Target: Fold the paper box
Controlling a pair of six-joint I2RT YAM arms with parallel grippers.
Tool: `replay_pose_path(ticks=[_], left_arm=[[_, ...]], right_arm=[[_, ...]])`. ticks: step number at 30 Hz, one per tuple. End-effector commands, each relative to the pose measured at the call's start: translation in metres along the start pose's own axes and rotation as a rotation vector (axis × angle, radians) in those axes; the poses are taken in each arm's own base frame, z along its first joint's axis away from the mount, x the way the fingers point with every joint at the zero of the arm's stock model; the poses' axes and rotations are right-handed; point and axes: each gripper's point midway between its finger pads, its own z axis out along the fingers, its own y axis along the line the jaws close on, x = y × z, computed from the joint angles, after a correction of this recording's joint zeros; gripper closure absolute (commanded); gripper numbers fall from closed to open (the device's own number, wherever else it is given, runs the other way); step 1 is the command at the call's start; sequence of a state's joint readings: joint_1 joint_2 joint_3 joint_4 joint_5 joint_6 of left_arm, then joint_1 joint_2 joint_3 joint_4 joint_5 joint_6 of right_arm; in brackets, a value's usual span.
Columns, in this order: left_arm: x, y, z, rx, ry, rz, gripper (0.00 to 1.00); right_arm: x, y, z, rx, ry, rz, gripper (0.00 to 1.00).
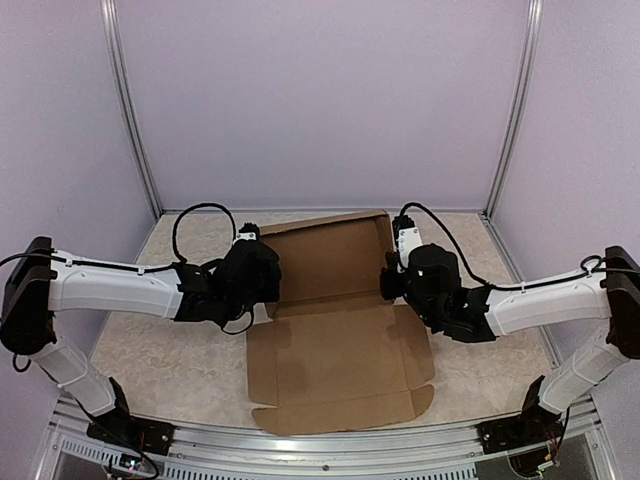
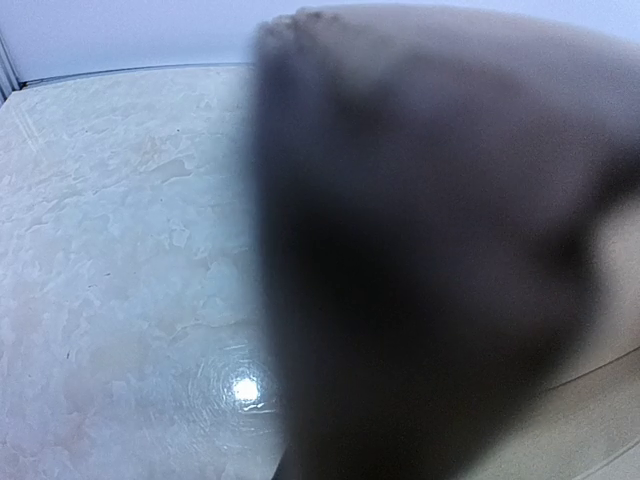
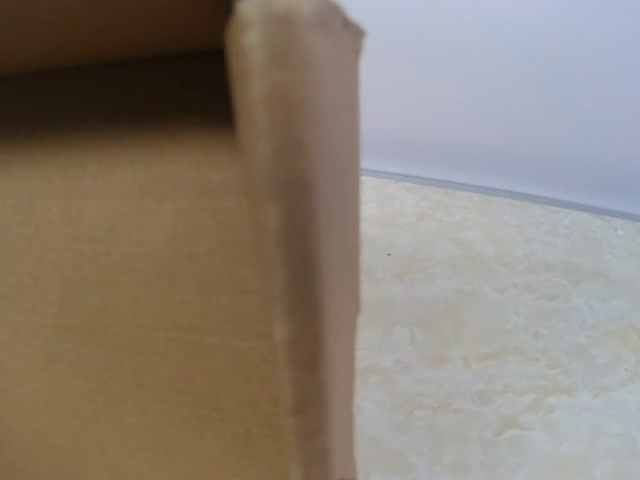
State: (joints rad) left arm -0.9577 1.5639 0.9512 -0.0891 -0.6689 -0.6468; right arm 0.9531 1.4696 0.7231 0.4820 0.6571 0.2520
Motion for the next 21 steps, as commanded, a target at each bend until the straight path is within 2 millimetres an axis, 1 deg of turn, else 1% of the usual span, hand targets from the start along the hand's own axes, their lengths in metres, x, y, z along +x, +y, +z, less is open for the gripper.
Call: replay_pose_path(ticks=[1, 6, 17, 21], left_arm=[[-0.0034, -0.0273, -0.0108, 0.111, -0.001, -0.012, 1.0], [-0.0016, -0.0297, -0.0102, 0.116, 0.004, -0.008, 1.0], [-0.0012, -0.0308, -0.0074, 0.107, 0.005, 0.008, 1.0], [-0.0027, -0.0346, -0.0078, 0.118, 0.008, 0.015, 1.0]], right_arm=[[-0.0043, 0.0214, -0.0032, -0.102, -0.024, 0.013, 1.0], [-0.0042, 0.0203, -0.0027, -0.096, -0.026, 0.015, 1.0], [0.0033, 0.0224, 0.0042, -0.081, -0.017, 0.025, 1.0], [0.0034, 0.022, 0.0065, -0.071, -0.019, 0.017, 0.8]])
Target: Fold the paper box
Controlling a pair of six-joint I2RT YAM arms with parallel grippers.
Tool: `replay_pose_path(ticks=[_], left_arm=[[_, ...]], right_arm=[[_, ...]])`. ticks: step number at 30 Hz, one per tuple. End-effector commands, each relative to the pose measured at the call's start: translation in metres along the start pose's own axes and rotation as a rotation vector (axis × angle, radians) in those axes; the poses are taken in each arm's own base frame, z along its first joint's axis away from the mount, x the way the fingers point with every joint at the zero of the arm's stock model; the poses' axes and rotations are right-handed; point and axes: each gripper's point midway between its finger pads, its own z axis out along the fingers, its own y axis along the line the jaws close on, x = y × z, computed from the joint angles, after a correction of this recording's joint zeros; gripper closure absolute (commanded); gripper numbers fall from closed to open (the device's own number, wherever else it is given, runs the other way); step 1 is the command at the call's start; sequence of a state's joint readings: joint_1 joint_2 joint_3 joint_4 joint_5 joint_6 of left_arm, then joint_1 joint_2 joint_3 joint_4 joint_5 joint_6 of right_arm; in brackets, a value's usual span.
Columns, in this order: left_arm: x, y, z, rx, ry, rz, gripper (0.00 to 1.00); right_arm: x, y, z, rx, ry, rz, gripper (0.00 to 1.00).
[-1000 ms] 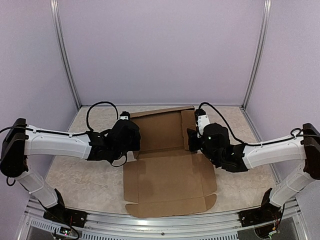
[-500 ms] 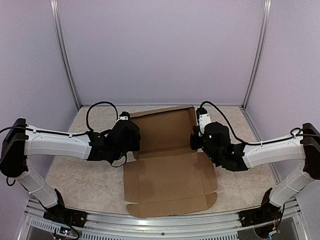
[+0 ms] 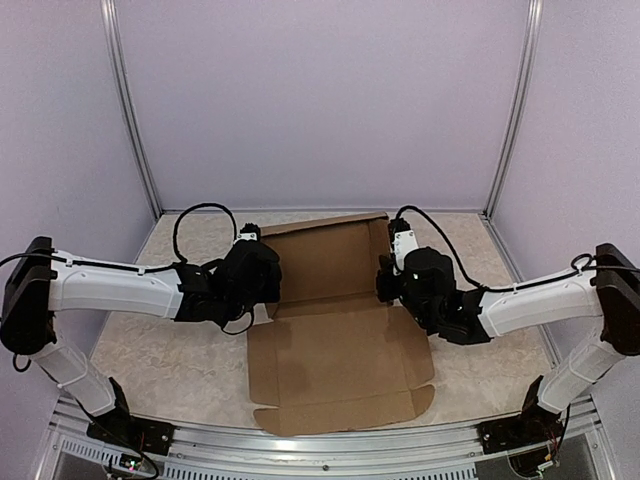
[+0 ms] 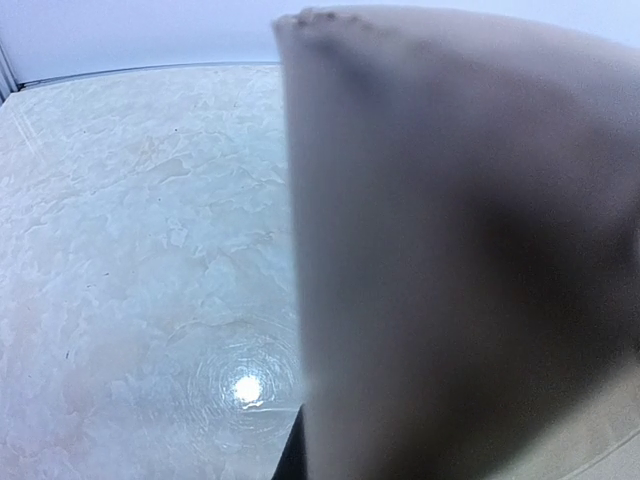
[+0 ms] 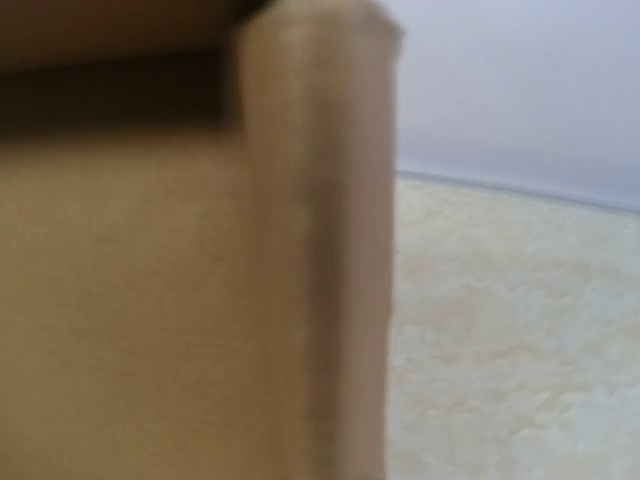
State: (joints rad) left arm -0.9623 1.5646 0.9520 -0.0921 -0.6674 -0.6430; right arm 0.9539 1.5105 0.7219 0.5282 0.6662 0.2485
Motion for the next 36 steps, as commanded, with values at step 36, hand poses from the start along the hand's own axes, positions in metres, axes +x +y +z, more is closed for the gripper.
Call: replay_pose_path(ticks=[36], left_arm=[[-0.018, -0.02, -0.008, 0.004, -0.032, 0.026, 1.0]], right_arm=[[-0.022, 0.031, -0.014, -0.045, -0.054, 0.043, 1.0]])
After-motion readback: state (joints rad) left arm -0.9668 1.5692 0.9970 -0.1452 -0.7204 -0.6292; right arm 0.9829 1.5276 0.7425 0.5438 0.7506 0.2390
